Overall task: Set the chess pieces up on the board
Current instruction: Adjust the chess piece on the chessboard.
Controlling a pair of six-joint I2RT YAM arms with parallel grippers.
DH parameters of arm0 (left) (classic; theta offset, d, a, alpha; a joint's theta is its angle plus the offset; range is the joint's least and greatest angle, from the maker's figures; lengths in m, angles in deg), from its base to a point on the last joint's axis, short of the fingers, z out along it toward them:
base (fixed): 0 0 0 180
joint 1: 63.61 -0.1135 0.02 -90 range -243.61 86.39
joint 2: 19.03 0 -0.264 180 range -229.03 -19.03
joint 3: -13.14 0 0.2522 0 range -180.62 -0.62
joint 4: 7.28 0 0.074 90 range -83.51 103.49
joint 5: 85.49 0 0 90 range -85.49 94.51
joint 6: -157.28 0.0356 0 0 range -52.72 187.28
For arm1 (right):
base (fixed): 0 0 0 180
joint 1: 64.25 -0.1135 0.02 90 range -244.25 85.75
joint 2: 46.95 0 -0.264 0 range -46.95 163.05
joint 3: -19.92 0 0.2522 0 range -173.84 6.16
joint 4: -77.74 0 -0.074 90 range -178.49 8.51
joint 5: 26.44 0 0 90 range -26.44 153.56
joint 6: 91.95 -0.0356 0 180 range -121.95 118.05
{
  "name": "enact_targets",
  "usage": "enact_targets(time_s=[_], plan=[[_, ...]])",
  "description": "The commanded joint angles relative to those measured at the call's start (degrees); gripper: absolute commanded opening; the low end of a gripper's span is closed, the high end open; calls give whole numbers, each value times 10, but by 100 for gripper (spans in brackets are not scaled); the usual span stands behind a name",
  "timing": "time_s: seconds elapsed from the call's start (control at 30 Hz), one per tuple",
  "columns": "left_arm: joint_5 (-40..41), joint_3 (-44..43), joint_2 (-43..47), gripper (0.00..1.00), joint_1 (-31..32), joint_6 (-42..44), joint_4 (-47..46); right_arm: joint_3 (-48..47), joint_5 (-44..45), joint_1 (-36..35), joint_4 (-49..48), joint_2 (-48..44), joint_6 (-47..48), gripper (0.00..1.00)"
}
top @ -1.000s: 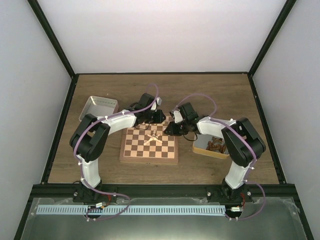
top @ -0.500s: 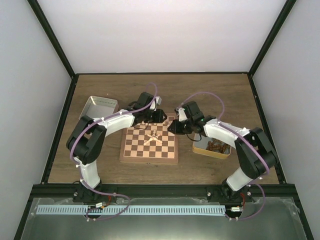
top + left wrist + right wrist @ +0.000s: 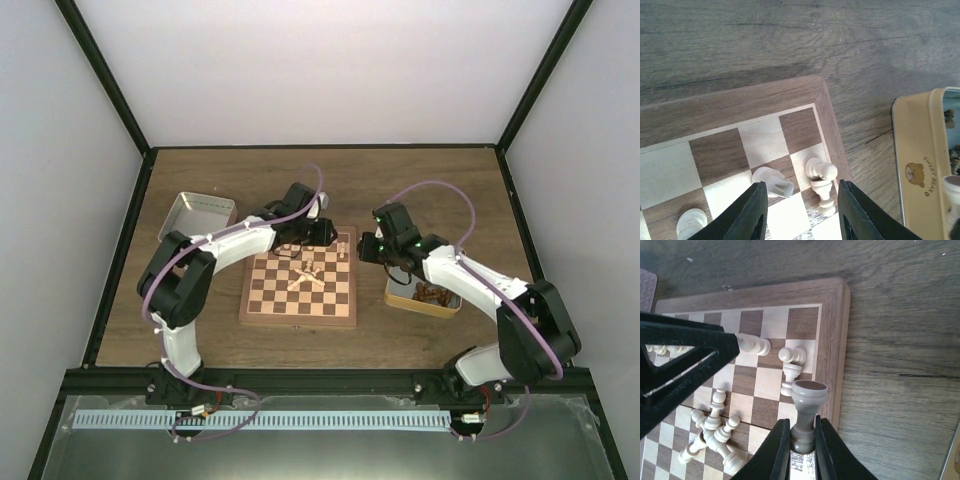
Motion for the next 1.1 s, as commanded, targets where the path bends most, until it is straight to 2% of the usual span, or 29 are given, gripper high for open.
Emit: enact_targets(time_s=[0.0, 0.3, 0.6, 0.87, 1.07], plan=[[14, -20, -25, 41, 4, 14, 23, -2, 37, 3, 7, -18, -11, 5], [12, -38, -51, 43, 8, 16, 31, -1, 39, 3, 6, -23, -11, 5], [27, -66, -73, 38, 10, 25, 41, 0, 42, 3, 7, -25, -9, 5], [34, -70, -79, 28, 10, 29, 44, 1, 48, 3, 9, -27, -9, 5], [46, -74, -82, 26, 10, 31, 37, 2, 49, 3, 7, -25, -10, 5]])
